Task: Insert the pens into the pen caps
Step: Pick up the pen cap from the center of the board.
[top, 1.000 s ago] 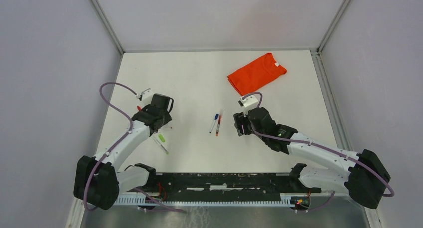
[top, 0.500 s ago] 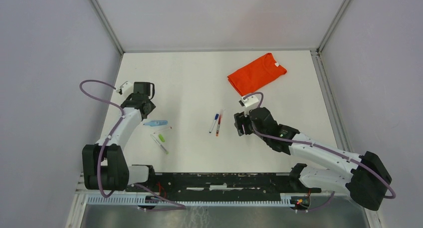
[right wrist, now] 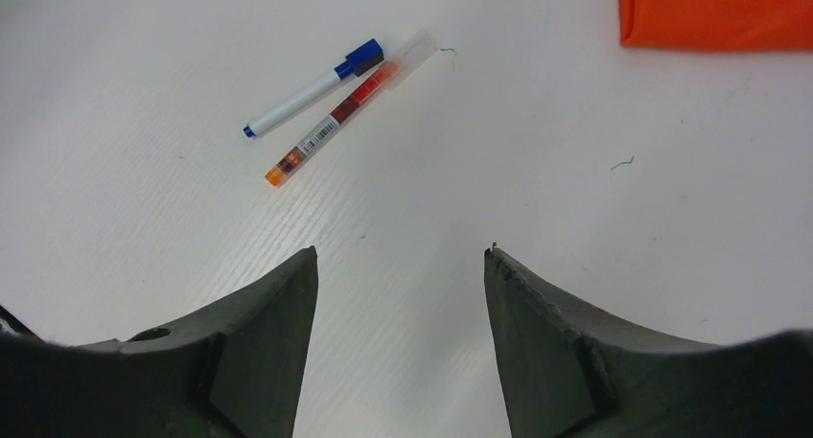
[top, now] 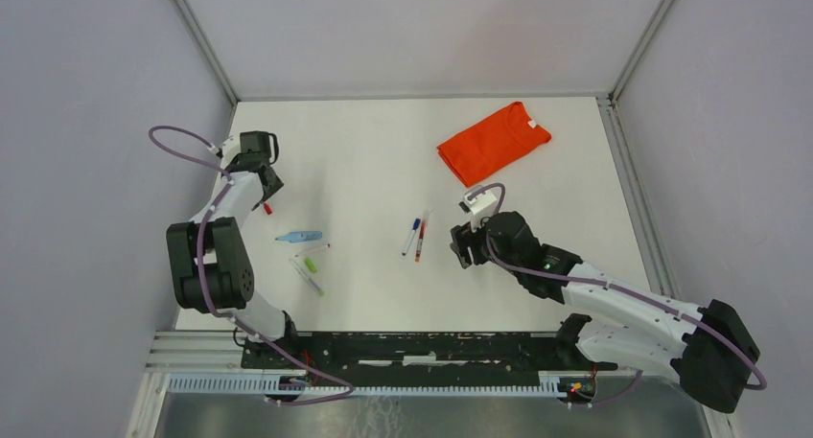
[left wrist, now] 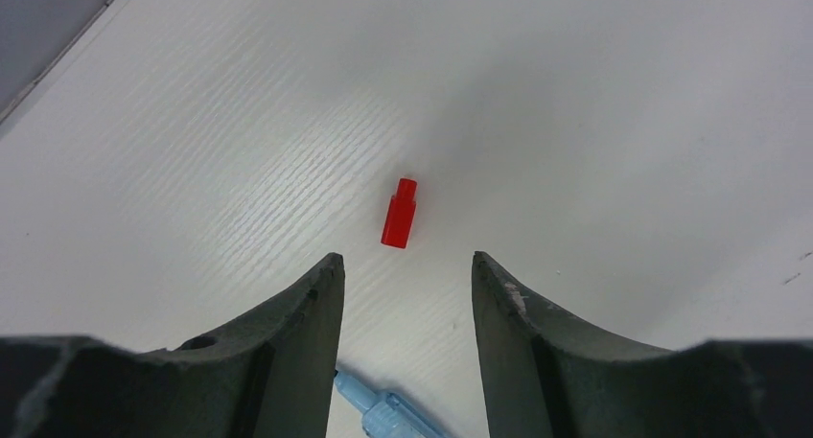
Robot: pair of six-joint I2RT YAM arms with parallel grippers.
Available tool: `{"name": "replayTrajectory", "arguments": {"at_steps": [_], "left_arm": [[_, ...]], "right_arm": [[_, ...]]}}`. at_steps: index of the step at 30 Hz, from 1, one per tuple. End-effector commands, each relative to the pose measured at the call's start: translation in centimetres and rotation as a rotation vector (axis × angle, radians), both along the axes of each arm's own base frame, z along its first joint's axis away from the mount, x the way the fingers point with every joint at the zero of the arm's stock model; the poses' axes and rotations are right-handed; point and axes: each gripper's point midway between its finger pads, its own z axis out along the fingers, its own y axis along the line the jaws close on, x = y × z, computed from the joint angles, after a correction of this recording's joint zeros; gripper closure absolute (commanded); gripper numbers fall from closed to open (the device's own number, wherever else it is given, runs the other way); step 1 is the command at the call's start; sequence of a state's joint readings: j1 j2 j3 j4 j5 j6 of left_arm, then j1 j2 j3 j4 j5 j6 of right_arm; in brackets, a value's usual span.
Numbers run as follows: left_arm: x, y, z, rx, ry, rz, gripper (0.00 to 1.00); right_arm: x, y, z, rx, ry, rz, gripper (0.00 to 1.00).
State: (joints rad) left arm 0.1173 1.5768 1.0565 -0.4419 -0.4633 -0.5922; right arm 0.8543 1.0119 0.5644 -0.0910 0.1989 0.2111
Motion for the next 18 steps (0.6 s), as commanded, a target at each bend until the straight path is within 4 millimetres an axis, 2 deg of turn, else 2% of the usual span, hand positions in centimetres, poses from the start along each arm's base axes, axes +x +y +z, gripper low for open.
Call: {"name": "replayTrajectory", "arguments": {"at_steps": [1, 10, 18], "left_arm": [[1.6, 1.0, -0.1, 0.015, 0.007, -0.044, 0.43], [1.9, 0.9, -3.9, -0.036, 0.102, -0.078, 0.55], [1.9, 2.5, -4.8, -0.016, 0.148, -0.053, 0.56]], "right_arm": [[0.2, 0.5, 1.4, 0.026, -0.053, 0.040, 0.31], [-0.2, 0.7, 1.0, 0.033, -0.045, 0.066, 0.31], [-0.2, 0.7, 1.0, 0.031, -0.044, 0.069, 0.30]]}}
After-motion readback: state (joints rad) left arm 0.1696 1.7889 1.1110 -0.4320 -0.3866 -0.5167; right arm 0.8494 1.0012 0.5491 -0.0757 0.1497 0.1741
